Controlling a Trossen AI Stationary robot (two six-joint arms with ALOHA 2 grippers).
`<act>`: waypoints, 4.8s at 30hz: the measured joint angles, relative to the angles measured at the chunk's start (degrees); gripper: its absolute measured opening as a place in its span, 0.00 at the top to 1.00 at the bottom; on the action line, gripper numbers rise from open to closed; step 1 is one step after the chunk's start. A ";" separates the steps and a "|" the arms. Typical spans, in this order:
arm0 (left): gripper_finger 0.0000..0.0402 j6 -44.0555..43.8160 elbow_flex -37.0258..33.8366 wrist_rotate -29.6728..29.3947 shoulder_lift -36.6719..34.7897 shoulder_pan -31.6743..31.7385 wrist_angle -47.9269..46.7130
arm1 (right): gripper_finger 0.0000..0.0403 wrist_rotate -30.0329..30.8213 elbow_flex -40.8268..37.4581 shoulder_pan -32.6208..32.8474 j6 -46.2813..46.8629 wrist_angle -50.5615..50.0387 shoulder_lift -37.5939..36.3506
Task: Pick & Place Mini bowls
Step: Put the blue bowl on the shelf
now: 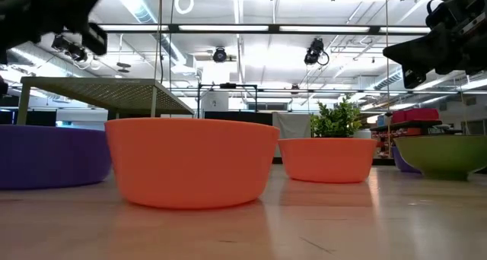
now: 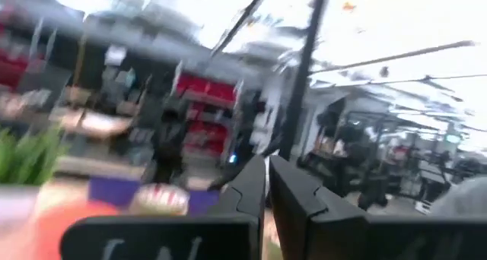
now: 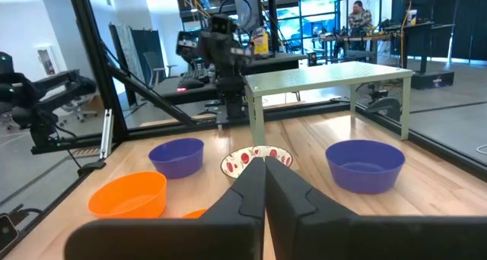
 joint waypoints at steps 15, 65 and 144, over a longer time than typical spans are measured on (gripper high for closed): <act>0.99 -0.07 39.85 -28.20 53.20 -23.19 -30.17 | 0.97 0.00 0.00 0.02 0.00 0.00 -0.01; 0.60 -45.62 80.08 -17.46 102.86 -34.12 -88.48 | 0.97 0.01 0.00 0.02 0.00 0.06 -0.01; 0.99 -35.07 108.34 -20.79 98.44 -21.33 -113.86 | 0.97 0.00 0.00 0.00 0.00 0.04 -0.01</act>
